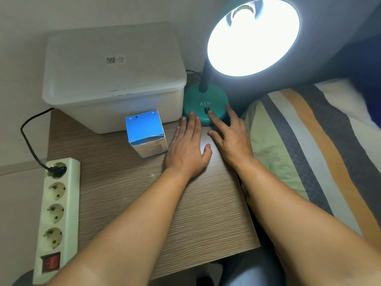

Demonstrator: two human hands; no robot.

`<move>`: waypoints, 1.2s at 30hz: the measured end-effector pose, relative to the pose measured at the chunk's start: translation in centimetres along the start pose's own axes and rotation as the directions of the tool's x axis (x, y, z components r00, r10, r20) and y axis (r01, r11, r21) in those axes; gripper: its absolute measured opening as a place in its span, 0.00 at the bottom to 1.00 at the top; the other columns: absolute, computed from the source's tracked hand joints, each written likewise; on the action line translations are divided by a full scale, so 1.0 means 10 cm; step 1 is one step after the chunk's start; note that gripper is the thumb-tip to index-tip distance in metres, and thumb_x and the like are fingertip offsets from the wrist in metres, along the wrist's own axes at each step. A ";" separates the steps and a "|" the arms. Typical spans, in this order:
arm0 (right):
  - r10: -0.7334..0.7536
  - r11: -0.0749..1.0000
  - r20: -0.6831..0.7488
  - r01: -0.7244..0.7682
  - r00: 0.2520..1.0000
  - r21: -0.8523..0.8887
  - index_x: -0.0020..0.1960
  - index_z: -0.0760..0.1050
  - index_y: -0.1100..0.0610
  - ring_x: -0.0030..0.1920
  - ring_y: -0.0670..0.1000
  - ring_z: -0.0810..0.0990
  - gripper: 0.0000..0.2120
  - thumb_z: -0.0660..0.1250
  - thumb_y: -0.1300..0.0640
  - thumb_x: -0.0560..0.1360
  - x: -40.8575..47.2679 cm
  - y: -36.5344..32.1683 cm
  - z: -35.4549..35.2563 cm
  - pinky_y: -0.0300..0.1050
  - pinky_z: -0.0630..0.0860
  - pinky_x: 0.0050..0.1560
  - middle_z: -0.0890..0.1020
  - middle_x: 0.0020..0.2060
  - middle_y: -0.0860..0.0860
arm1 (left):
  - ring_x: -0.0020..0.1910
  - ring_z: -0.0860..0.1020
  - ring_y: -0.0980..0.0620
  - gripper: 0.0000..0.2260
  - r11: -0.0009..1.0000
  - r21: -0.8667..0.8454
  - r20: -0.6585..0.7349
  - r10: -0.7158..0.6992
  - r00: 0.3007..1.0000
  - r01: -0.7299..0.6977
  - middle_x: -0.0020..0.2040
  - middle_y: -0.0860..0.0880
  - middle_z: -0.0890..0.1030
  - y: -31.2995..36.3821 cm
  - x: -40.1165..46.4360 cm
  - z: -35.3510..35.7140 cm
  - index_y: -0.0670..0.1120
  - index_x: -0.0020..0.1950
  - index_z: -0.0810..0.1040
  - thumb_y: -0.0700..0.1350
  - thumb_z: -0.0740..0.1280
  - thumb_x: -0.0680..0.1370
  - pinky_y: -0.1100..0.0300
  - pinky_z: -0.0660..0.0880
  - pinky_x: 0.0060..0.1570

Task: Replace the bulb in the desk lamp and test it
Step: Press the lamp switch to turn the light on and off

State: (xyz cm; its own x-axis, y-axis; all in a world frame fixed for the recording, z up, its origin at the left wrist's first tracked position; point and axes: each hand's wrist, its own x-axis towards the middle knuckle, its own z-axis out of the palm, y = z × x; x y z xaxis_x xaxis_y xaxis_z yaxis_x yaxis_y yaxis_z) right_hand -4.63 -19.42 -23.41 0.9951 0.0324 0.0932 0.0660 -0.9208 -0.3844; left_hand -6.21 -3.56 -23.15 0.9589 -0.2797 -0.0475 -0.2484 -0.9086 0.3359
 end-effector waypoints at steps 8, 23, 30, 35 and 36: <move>0.004 1.000 0.003 -0.004 1.000 -0.001 0.75 0.60 0.36 0.70 0.63 0.65 0.25 0.62 0.43 0.80 -0.01 -0.01 0.00 0.59 0.67 0.69 0.59 0.78 0.56 | 0.81 0.43 0.46 0.36 1.000 0.006 0.000 0.001 1.000 -0.001 0.82 0.43 0.44 0.00 0.01 0.01 0.42 0.81 0.45 0.58 0.53 0.79 0.51 0.46 0.79; -0.004 0.992 0.064 0.012 0.998 -0.124 0.78 0.56 0.39 0.69 0.65 0.66 0.29 0.61 0.42 0.79 0.04 -0.06 -0.10 0.58 0.67 0.68 0.61 0.76 0.60 | 0.81 0.42 0.46 0.36 1.000 -0.021 0.008 0.002 1.000 -0.002 0.82 0.44 0.43 0.01 0.00 -0.03 0.42 0.81 0.44 0.57 0.55 0.79 0.52 0.45 0.79; 0.002 0.992 0.149 0.017 0.989 -0.124 0.77 0.57 0.39 0.67 0.65 0.64 0.30 0.64 0.43 0.78 0.14 -0.10 -0.23 0.59 0.66 0.68 0.62 0.72 0.60 | 0.81 0.42 0.46 0.36 1.000 -0.018 0.011 0.002 1.000 -0.002 0.82 0.43 0.43 0.00 0.00 -0.02 0.42 0.81 0.44 0.57 0.54 0.79 0.52 0.45 0.79; 0.051 0.992 0.187 -0.028 0.981 -0.126 0.77 0.55 0.37 0.69 0.63 0.62 0.32 0.65 0.43 0.77 0.17 -0.16 -0.26 0.60 0.67 0.69 0.60 0.72 0.59 | 0.81 0.42 0.46 0.37 0.999 -0.038 0.011 0.017 1.000 -0.016 0.82 0.44 0.42 -0.02 -0.01 -0.01 0.43 0.81 0.44 0.57 0.56 0.80 0.53 0.44 0.79; 0.063 0.991 0.194 -0.037 0.979 -0.131 0.77 0.55 0.37 0.69 0.62 0.62 0.32 0.66 0.43 0.77 0.18 -0.17 -0.27 0.61 0.67 0.69 0.60 0.72 0.58 | 0.81 0.42 0.46 0.37 0.999 -0.048 0.017 0.021 1.000 -0.020 0.82 0.45 0.41 -0.03 -0.01 -0.01 0.43 0.81 0.44 0.57 0.57 0.80 0.53 0.43 0.78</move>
State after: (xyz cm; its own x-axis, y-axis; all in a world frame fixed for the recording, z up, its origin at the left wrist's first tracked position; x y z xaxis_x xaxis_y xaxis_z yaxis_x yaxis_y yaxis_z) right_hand -3.10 -18.84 -20.10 0.9925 0.0495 -0.1115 0.0185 -0.9644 -0.2637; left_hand -6.20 -3.27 -23.15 0.9510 -0.3041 -0.0565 -0.2608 -0.8867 0.3818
